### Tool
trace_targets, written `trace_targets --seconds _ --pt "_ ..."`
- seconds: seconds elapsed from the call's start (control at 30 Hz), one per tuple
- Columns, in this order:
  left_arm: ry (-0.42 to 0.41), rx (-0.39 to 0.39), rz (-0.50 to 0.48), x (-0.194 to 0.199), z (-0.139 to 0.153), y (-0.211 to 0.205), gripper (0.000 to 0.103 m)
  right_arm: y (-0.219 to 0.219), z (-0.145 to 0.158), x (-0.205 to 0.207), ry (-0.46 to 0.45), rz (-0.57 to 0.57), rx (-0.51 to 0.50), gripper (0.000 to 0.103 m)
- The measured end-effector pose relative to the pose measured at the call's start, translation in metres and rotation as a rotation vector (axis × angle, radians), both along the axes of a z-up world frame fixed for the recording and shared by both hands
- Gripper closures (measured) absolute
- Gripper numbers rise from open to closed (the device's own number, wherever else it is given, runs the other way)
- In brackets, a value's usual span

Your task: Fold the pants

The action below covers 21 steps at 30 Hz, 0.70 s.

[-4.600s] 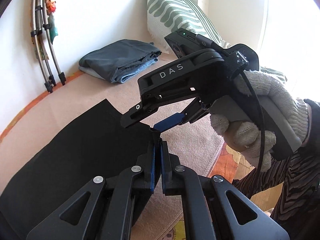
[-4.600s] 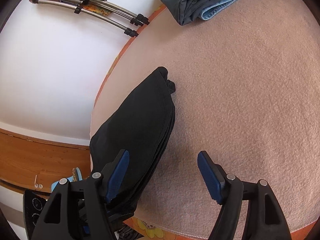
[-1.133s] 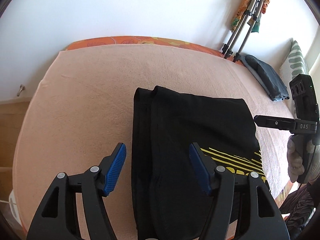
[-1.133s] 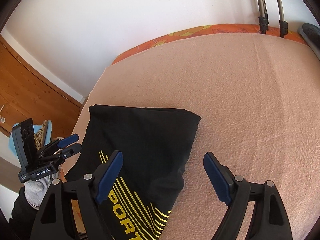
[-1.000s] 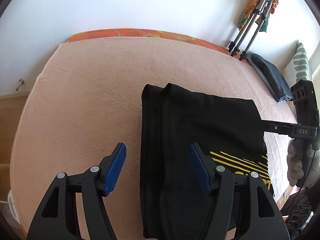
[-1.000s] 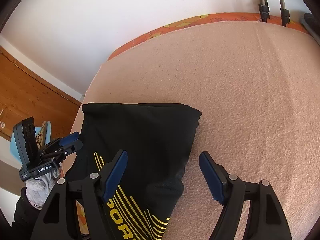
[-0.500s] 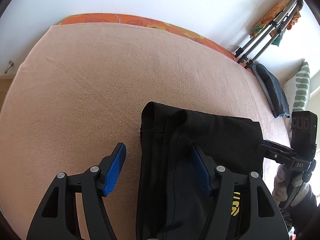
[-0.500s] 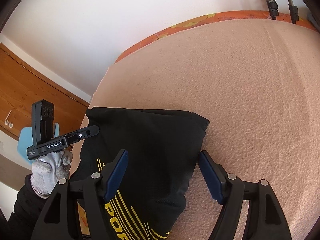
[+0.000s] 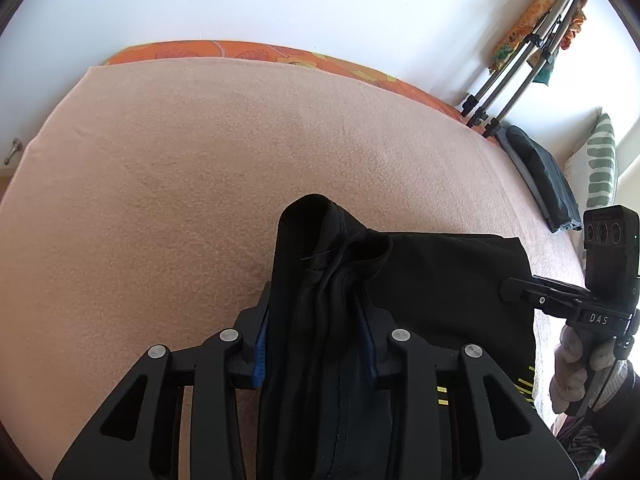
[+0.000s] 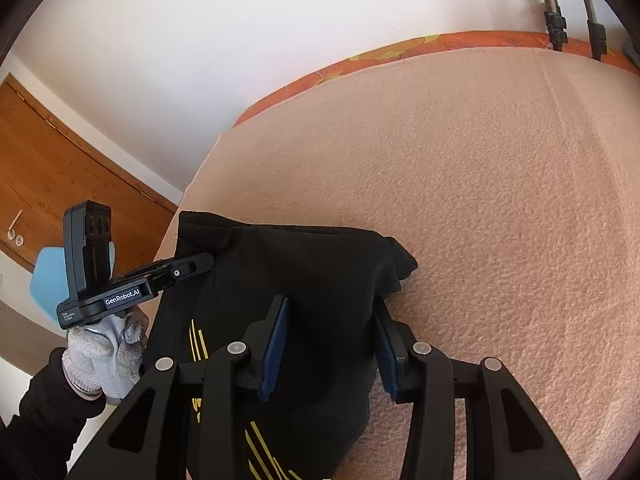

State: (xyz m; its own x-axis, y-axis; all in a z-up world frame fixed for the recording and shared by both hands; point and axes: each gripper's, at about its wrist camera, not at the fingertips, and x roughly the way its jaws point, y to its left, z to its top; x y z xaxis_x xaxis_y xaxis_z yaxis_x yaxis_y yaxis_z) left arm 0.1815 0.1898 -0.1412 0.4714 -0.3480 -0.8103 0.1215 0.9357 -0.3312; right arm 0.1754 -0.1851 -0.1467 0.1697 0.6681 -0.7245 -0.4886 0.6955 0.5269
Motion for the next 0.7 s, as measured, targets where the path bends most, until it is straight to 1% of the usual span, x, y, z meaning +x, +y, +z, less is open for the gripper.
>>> trace_targets --seconds 0.03,0.1,0.2,0.3,0.47,0.7 --pt "-0.007 -0.002 0.003 -0.001 0.0 0.0 0.074 0.003 0.001 0.0 0.004 0.007 0.002 0.067" --pt "-0.02 0.008 0.008 -0.004 0.002 -0.002 0.076 0.009 0.001 -0.004 -0.002 0.025 -0.011 0.081" --pt "-0.044 0.008 0.019 -0.009 0.007 -0.003 0.077 0.02 0.006 -0.012 -0.038 0.037 -0.032 0.088" --pt "-0.083 0.018 0.021 -0.017 0.016 -0.006 0.077 0.024 0.014 -0.019 -0.094 0.039 -0.055 0.091" --pt "-0.152 0.022 0.017 -0.031 0.033 -0.009 0.078 0.018 0.035 -0.028 -0.16 0.031 -0.051 0.092" --pt "-0.229 0.048 0.018 -0.052 0.059 -0.014 0.078 0.007 0.063 -0.039 -0.235 0.039 -0.047 0.093"
